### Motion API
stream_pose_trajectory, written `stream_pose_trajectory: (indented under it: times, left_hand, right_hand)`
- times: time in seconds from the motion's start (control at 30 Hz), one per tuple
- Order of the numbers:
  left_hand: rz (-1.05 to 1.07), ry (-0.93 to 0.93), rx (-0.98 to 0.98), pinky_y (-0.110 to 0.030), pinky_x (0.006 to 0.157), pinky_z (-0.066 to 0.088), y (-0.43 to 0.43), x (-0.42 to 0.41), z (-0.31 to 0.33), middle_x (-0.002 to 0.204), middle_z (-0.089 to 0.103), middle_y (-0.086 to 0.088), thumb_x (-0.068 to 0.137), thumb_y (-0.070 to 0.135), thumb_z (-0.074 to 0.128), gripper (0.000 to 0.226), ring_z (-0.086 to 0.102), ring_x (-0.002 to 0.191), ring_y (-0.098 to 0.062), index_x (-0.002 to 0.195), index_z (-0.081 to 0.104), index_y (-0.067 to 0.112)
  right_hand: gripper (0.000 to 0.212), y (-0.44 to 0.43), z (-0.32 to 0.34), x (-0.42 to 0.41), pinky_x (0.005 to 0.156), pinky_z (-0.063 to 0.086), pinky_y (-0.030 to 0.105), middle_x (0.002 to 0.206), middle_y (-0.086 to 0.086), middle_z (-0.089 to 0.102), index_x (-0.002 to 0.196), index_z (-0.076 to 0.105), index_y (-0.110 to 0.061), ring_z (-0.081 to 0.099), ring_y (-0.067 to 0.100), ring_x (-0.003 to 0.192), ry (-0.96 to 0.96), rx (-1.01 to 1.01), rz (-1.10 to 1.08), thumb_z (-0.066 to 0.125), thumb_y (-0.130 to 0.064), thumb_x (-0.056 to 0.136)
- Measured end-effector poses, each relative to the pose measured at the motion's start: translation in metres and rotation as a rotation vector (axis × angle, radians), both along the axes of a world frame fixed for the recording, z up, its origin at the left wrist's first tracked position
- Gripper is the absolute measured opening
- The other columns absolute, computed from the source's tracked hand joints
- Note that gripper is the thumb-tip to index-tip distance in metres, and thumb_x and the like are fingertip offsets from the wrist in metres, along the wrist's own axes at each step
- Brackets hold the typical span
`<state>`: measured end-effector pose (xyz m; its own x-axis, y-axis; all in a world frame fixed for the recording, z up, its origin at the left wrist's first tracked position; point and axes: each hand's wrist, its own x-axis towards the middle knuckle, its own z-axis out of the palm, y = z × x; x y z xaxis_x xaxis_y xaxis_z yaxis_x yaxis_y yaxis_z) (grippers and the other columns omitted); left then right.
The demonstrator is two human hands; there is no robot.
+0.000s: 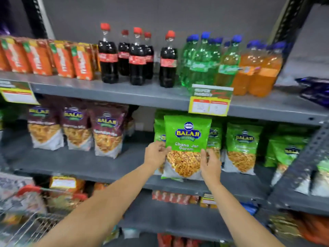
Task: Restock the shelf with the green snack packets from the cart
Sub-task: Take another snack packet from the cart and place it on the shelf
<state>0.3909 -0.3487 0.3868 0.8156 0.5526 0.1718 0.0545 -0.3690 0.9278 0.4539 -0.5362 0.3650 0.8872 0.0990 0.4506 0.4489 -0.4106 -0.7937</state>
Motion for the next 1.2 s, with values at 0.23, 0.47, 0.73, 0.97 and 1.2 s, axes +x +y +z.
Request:
stream_pose_trajectory:
  times: [0.23, 0.47, 0.73, 0.97, 1.2]
  left_hand:
    - [0.004, 0.082, -0.041, -0.048, 0.077, 0.057, -0.048, 0.057, -0.018, 0.089, 0.070, -0.022, 0.084, 0.019, 0.068, 0.018, 0.069, 0.081, -0.034, 0.090, 0.063, 0.003]
    - [0.091, 0.136, -0.108, -0.046, 0.081, 0.058, -0.073, 0.077, -0.051, 0.101, 0.069, -0.014, 0.087, 0.011, 0.063, 0.017, 0.069, 0.091, -0.030, 0.102, 0.064, 0.002]
    - [0.181, 0.140, -0.083, -0.044, 0.085, 0.057, -0.091, 0.087, -0.062, 0.110, 0.068, -0.018, 0.090, 0.008, 0.060, 0.027, 0.069, 0.092, -0.030, 0.115, 0.061, -0.002]
    - [0.240, 0.259, 0.191, -0.022, 0.065, 0.046, -0.082, 0.059, -0.033, 0.084, 0.073, 0.008, 0.082, 0.040, 0.063, 0.020, 0.067, 0.083, -0.015, 0.097, 0.066, 0.026]
    - [0.398, 0.209, 0.541, -0.034, 0.079, 0.051, -0.008, -0.021, -0.010, 0.105, 0.066, 0.009, 0.079, 0.042, 0.058, 0.027, 0.059, 0.105, -0.019, 0.103, 0.061, 0.031]
  right_hand:
    - [0.034, -0.042, -0.015, 0.037, 0.062, 0.046, 0.038, 0.069, 0.006, 0.057, 0.109, 0.057, -0.003, 0.056, 0.026, 0.063, 0.088, -0.031, -0.082, 0.041, -0.031, 0.098]
    - [0.030, -0.050, -0.053, 0.072, 0.045, 0.029, 0.025, 0.055, 0.003, 0.049, 0.107, 0.059, -0.003, 0.043, 0.018, 0.045, 0.084, -0.088, -0.110, 0.044, -0.026, 0.097]
    - [0.022, -0.049, -0.074, 0.091, 0.058, 0.036, 0.031, 0.071, 0.026, 0.063, 0.092, 0.057, 0.003, 0.060, 0.041, 0.064, 0.098, -0.061, -0.122, 0.047, -0.016, 0.096]
    - [0.047, -0.041, -0.059, 0.092, 0.096, 0.044, 0.046, 0.128, 0.018, 0.053, 0.130, 0.040, -0.005, 0.050, 0.034, 0.119, 0.014, -0.135, -0.131, 0.042, -0.037, 0.096]
    - [0.056, 0.035, 0.000, 0.057, 0.112, 0.023, 0.049, 0.145, 0.012, 0.042, 0.137, 0.038, -0.013, 0.036, 0.028, 0.132, -0.464, -0.418, 0.059, 0.033, -0.045, 0.091]
